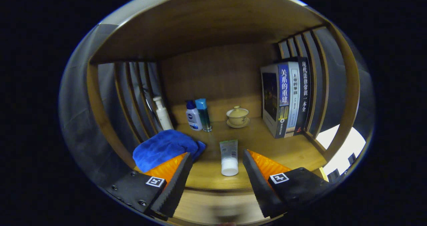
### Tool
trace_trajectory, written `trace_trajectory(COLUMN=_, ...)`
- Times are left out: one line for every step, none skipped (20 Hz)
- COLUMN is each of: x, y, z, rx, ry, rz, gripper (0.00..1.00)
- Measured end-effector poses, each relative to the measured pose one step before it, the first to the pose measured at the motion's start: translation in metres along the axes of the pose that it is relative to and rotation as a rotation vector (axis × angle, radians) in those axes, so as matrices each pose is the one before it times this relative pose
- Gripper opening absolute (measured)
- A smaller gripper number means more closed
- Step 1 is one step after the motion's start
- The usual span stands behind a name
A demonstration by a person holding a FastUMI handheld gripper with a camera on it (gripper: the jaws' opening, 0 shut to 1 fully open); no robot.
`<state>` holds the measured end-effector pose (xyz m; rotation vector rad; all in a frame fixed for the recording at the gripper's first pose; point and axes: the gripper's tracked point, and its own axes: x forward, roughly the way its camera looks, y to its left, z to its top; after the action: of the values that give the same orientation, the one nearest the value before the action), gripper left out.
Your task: Pull open the drawer, take out the items inside it, and place them on the countertop above the cabinet.
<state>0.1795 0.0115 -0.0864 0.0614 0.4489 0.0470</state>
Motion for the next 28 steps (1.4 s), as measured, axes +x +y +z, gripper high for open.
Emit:
trace_trajectory(x=-0.01055, y=0.00432, z=0.00200, rx=-0.01390, ry=-0.01854, rz=0.00378, gripper=0.99)
trace_trajectory(x=-0.00999, y=0.00449, z=0.00061, rx=-0.01250, ry=-0.01629, rz=0.00137, gripper=0.98)
trace_trajectory(x=-0.01037, y=0.00333, z=0.00073, rx=-0.01158, ry=-0.01806, rz=-0.00223, gripper=0.99)
trace_trajectory(x=-0.00934, y=0.00360, z=0.00102, rx=-0.01329, ry=-0.01969, rz=-0.00026, gripper=0.99)
trace_trajectory(x=-0.00911, y=0.00354, z=-0.00029, rx=-0.01303, ry=-0.01444, rz=0.00016, gripper=0.99)
trace_trajectory(x=-0.00865, y=0.00392, z=-0.00287, rx=-0.00608, ry=-0.01003, rz=0.00082, gripper=0.98)
trace_trajectory(x=-0.00780, y=0.00500, z=-0.00263, rx=-0.00084, ry=-0.00675, rz=0.00507, gripper=0.98)
trace_trajectory(x=-0.00893, y=0.00405, z=-0.00327, rx=-0.00021, ry=-0.00355, rz=0.00625, gripper=0.98)
trace_trajectory(x=-0.00746, y=0.00298, z=-0.00248, rx=0.00172, ry=-0.00688, rz=0.00138, gripper=0.98)
trace_trajectory(x=-0.00668, y=0.00244, z=-0.00307, rx=0.00161, ry=-0.00868, rz=0.00542, gripper=0.98)
trace_trajectory(x=-0.00478, y=0.00158, z=-0.00371, rx=-0.00112, ry=-0.00981, rz=0.00320, gripper=0.98)
trace_trajectory(x=-0.00624, y=-0.00027, z=-0.00323, rx=-0.00322, ry=-0.01015, rz=-0.00607, gripper=0.98)
trace_trajectory(x=-0.00562, y=-0.00038, z=-0.00410, rx=-0.00328, ry=-0.01061, rz=-0.00805, gripper=0.98)
trace_trajectory(x=-0.00496, y=-0.00112, z=-0.00595, rx=-0.00323, ry=-0.00722, rz=-0.00740, gripper=0.98)
trace_trajectory(x=-0.00607, y=-0.00130, z=-0.00708, rx=0.00078, ry=-0.00018, rz=-0.00859, gripper=0.98)
trace_trajectory(x=-0.00611, y=0.00228, z=-0.00887, rx=0.01501, ry=0.00559, rz=0.00393, gripper=0.98)
trace_trajectory(x=-0.00506, y=0.00301, z=-0.00863, rx=0.01675, ry=0.00781, rz=0.01060, gripper=0.99)
trace_trajectory(x=-0.00555, y=0.00117, z=-0.00851, rx=0.01582, ry=0.00689, rz=0.00910, gripper=0.99)
trace_trajectory(x=-0.00449, y=-0.00088, z=-0.00885, rx=0.00893, ry=0.00504, rz=0.00104, gripper=0.99)
trace_trajectory(x=-0.00399, y=-0.00320, z=-0.00772, rx=0.00198, ry=0.00409, rz=-0.00316, gripper=0.99)
trace_trajectory(x=-0.00359, y=-0.00324, z=-0.00813, rx=-0.00408, ry=0.00251, rz=-0.01006, gripper=0.99)
trace_trajectory(x=-0.00405, y=-0.00390, z=-0.00811, rx=-0.00666, ry=0.00543, rz=-0.01286, gripper=0.99)
trace_trajectory(x=-0.00511, y=-0.00380, z=-0.00765, rx=-0.00313, ry=0.00530, rz=-0.01116, gripper=0.99)
trace_trajectory(x=-0.00318, y=-0.00328, z=-0.00829, rx=-0.00439, ry=0.00502, rz=-0.00847, gripper=0.99)
trace_trajectory(x=-0.00383, y=-0.00194, z=-0.00883, rx=0.00767, ry=0.00503, rz=-0.00374, gripper=0.99)
trace_trajectory(x=-0.00235, y=-0.00036, z=-0.01052, rx=0.00822, ry=0.01296, rz=0.00194, gripper=0.99)
trace_trajectory(x=-0.00055, y=-0.00015, z=-0.01290, rx=0.00408, ry=0.02350, rz=0.00379, gripper=0.99)
trace_trajectory(x=-0.00001, y=0.00072, z=-0.01404, rx=-0.00237, ry=0.02831, rz=0.00564, gripper=0.99)
